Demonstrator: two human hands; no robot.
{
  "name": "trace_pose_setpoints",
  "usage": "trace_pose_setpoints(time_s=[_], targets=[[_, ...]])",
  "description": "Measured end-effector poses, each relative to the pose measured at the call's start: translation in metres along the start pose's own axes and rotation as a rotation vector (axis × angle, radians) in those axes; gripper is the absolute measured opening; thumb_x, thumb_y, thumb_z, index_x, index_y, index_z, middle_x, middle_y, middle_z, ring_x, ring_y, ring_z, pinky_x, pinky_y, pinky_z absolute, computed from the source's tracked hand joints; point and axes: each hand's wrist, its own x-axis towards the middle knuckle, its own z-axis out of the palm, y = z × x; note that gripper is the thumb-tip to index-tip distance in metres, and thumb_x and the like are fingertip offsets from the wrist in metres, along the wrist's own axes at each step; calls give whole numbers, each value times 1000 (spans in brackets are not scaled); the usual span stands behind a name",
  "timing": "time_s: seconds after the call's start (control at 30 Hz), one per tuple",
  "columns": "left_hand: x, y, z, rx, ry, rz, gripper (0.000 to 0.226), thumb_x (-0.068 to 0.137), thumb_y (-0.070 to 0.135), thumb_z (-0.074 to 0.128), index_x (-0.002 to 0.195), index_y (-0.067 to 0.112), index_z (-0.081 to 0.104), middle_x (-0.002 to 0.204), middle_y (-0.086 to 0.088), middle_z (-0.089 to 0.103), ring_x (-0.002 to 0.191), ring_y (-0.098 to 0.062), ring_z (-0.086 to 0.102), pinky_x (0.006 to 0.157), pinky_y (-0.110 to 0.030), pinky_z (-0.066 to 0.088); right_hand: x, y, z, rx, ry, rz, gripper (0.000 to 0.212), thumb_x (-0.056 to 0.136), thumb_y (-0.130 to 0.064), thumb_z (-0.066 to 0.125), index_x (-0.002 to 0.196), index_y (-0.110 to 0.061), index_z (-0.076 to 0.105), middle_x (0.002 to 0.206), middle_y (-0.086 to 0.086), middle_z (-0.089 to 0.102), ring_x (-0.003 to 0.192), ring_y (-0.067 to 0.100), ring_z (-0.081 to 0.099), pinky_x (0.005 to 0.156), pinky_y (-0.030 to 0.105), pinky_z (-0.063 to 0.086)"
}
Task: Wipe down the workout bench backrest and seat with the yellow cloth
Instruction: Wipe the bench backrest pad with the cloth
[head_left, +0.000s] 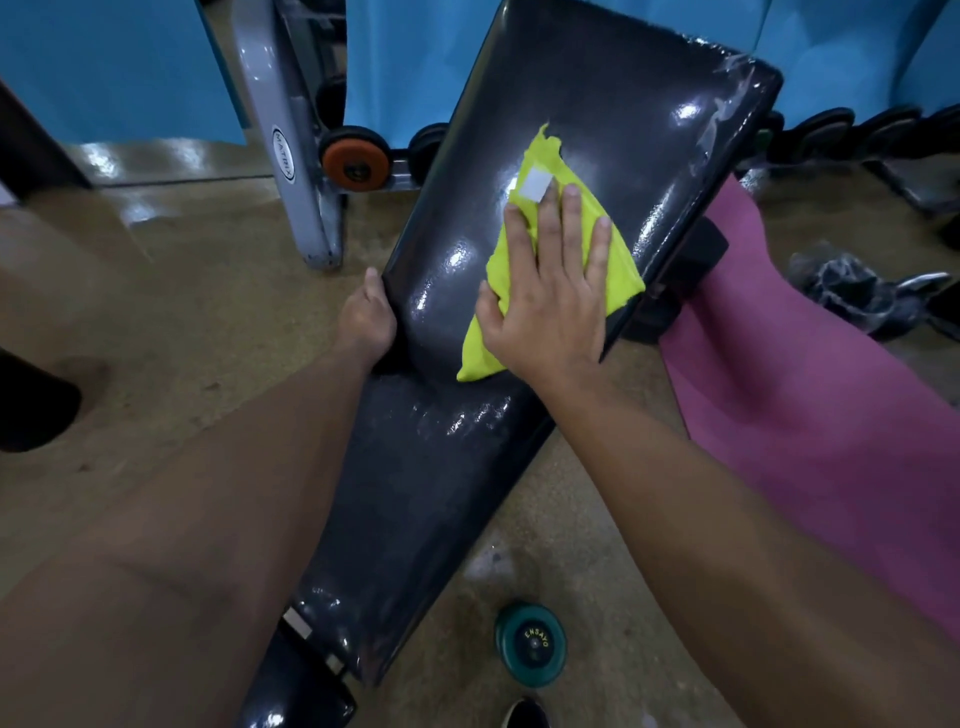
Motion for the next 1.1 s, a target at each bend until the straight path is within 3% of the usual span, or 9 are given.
trace_pose_setpoints(time_s=[0.2,0.4,0.53,0.7,0.87,0.97,1.03,1.1], targets=[[3,-4,2,4,9,8,59,105,39,17,131,1,53,138,-22,49,130,-32,42,104,-28,27,20,-7,-3,-10,5,133,74,87,-45,50,153,-11,44,165,22,26,156,38,18,126,60,8],[4,-2,-1,22,7,18,58,105,40,17,133,2,51,140,-22,47,133,-31,39,107,-29,24,1,4,-3,-2,19,50,70,90,-44,51,152,-12,46,165,20,29,156,37,20,126,58,8],[2,-3,1,11,19,-11,59,105,39,17,131,0,53,137,-23,49,130,-33,42,104,-29,26,10,-6,-3,-16,19,168,71,92,-43,49,155,-12,41,166,22,25,156,38,17,125,59,5],[-3,3,-2,17,16,-13,57,106,36,16,133,1,51,141,-22,46,133,-31,38,102,-24,20,-8,-9,4,-16,-52,-99,69,95,-42,48,156,-11,39,165,22,27,156,39,18,124,62,13],[-5,-26,-2,-63,-9,52,55,103,44,19,132,12,54,136,-11,53,129,-25,44,106,-29,28,12,-15,4,-69,-50,33,71,95,-43,43,159,-11,34,167,23,21,157,38,13,126,61,6],[-16,-53,-2,-110,13,58,50,104,39,23,119,8,59,122,-9,60,118,-24,52,96,-27,34,13,-25,7,-95,-137,-75,72,98,-44,40,160,-11,30,168,23,17,157,38,10,126,62,7],[-23,-64,-6,-126,12,44,48,104,37,25,124,6,56,126,-9,58,122,-24,49,100,-25,31,4,-23,9,-95,-160,-180,70,99,-45,42,160,-11,31,167,22,20,157,37,11,126,61,9],[-27,-69,-9,-133,1,14,48,104,38,26,130,7,52,131,-9,55,126,-22,46,102,-21,27,4,-21,9,-81,-141,-170,70,98,-44,44,159,-11,33,166,21,23,157,37,13,126,60,8]])
